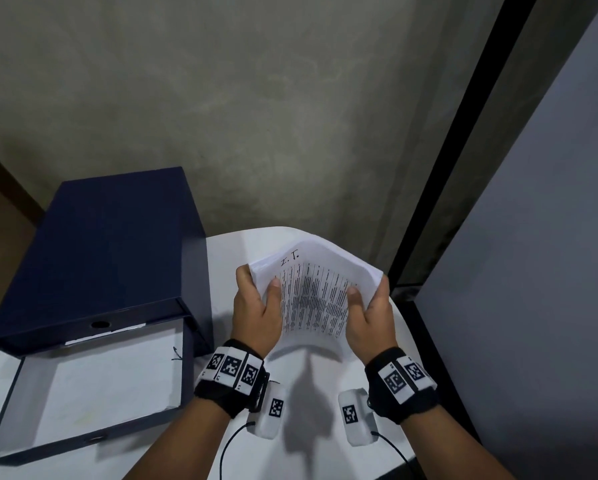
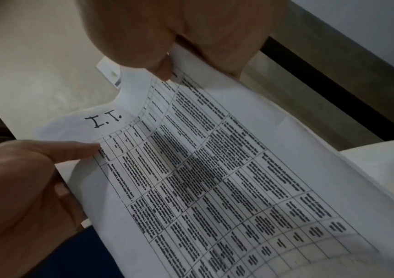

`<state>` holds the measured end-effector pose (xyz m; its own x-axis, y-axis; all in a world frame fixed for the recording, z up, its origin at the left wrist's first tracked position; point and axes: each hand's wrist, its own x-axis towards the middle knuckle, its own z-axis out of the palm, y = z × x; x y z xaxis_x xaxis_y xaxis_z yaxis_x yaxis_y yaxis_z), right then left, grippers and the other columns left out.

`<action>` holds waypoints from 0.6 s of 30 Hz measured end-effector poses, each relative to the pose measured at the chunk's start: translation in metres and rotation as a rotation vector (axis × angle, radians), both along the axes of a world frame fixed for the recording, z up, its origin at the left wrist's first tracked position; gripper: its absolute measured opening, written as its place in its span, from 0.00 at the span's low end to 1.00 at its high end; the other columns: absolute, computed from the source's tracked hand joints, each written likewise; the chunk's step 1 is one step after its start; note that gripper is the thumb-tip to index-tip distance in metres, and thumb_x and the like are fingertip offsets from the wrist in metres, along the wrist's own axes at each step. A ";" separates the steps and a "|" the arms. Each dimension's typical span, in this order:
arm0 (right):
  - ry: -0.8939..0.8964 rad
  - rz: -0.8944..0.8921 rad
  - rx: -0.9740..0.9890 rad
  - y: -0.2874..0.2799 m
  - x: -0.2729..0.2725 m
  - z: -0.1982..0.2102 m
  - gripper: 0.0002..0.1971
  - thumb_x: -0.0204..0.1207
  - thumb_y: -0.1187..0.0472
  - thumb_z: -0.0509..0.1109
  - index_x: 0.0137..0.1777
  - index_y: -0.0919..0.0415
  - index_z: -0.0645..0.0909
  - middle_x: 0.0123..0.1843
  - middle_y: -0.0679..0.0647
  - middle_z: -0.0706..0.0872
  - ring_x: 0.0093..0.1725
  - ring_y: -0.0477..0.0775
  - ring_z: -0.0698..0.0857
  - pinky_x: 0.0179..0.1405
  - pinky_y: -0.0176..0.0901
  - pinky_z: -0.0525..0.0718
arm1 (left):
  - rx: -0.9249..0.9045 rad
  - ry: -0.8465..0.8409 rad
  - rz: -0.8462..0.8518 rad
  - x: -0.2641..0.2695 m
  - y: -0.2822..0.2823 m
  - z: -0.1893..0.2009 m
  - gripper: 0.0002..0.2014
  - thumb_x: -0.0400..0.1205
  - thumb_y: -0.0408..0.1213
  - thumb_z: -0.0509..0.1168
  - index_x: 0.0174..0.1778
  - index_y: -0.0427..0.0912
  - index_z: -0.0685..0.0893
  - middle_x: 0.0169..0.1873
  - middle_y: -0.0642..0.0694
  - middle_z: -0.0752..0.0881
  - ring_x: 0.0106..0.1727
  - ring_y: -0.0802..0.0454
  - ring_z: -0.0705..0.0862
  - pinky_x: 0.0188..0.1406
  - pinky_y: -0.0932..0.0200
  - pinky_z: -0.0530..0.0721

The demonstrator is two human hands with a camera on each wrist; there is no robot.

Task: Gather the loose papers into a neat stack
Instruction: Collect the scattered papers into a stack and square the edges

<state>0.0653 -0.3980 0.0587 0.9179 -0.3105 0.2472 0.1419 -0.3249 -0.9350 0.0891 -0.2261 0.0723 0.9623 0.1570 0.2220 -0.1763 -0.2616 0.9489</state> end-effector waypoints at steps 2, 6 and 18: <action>-0.030 -0.018 0.002 -0.001 0.001 0.000 0.12 0.84 0.62 0.63 0.53 0.41 0.68 0.44 0.39 0.84 0.41 0.32 0.85 0.41 0.30 0.84 | 0.010 -0.033 0.026 -0.002 0.001 0.000 0.10 0.84 0.33 0.61 0.55 0.46 0.65 0.45 0.59 0.82 0.45 0.68 0.84 0.39 0.76 0.81; 0.126 0.060 -0.047 0.002 -0.005 -0.019 0.13 0.84 0.62 0.63 0.57 0.43 0.65 0.46 0.46 0.84 0.44 0.45 0.85 0.51 0.50 0.87 | 0.089 0.092 -0.007 -0.011 0.003 -0.021 0.10 0.85 0.34 0.60 0.54 0.45 0.63 0.47 0.45 0.83 0.45 0.45 0.83 0.36 0.70 0.76; 0.182 0.053 -0.026 0.005 -0.008 -0.024 0.11 0.84 0.61 0.62 0.62 0.53 0.66 0.48 0.50 0.84 0.47 0.53 0.84 0.56 0.55 0.85 | 0.135 0.161 0.010 -0.007 0.006 -0.043 0.12 0.84 0.32 0.60 0.55 0.49 0.63 0.52 0.41 0.84 0.50 0.43 0.85 0.48 0.55 0.85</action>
